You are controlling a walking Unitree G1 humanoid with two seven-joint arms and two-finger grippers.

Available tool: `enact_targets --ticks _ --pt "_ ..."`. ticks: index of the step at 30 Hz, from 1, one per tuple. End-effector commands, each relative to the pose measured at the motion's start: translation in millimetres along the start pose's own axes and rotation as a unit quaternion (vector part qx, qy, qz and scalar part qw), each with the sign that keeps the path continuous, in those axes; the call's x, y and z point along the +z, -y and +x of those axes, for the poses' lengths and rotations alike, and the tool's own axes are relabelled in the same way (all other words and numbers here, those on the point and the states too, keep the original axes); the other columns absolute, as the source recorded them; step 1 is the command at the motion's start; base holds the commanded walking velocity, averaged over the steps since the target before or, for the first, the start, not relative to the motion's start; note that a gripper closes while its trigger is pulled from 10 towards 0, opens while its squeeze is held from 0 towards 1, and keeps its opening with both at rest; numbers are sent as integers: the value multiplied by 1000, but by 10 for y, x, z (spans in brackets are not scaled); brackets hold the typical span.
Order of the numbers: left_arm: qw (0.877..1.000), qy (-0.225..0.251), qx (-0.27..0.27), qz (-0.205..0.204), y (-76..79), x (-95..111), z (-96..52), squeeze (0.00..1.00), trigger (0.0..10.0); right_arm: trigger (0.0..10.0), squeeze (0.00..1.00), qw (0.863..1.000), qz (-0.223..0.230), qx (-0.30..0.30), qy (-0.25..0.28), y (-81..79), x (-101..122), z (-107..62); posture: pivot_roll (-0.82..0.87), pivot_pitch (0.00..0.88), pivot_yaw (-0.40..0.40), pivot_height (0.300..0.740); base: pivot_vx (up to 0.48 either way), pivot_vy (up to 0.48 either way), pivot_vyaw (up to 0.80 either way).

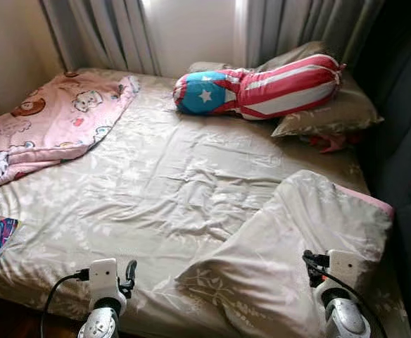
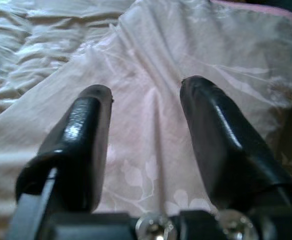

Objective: Clean up the room

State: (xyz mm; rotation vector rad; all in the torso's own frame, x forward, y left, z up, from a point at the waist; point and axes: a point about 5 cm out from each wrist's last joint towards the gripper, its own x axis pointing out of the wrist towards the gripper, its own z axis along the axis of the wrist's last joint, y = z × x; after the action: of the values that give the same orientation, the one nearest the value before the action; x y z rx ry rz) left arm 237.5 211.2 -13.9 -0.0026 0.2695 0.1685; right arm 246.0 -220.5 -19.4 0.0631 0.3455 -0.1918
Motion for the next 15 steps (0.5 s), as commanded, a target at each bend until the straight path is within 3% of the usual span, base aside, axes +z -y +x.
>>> enact_targets --ticks 1,3,4,5,6,7,11,15 --pt "1000 -1 1 -3 9 -14 -17 0 10000 10000 1000 1000 10 -15 -14 39 -58 -28 -43 29 -29 740 0 0 0" --pt "1000 3 -3 -6 16 15 2 0 10000 10000 1000 999 16 -35 -29 71 -102 -42 -39 31 -24 740 0 0 0" --pt "1000 4 -7 -6 23 25 12 0 10000 10000 914 998 20 -43 -35 87 -118 -47 -38 33 -23 740 0 0 0" --pt "1000 2 -14 -3 37 40 31 0 10000 10000 75 998 23 -49 -38 99 -128 -51 -39 32 -22 740 0 0 0" --pt "1000 2 -16 -1 42 44 36 0 10000 10000 75 998 22 -49 -38 101 -127 -50 -39 32 -22 740 0 0 0" --pt "1000 1 -17 -1 51 50 46 0 10000 10000 0 998 21 -48 -37 97 -121 -46 -42 32 -18 740 0 0 0" --pt "1000 0 -22 0 73 72 72 0 10000 10000 0 997 17 -49 -49 88 -128 -34 -58 31 -6 740 0 0 0" --pt "999 -3 -32 3 108 77 90 0 10000 10000 0 997 22 -52 -52 73 -142 -38 -64 24 6 710 0 0 0"
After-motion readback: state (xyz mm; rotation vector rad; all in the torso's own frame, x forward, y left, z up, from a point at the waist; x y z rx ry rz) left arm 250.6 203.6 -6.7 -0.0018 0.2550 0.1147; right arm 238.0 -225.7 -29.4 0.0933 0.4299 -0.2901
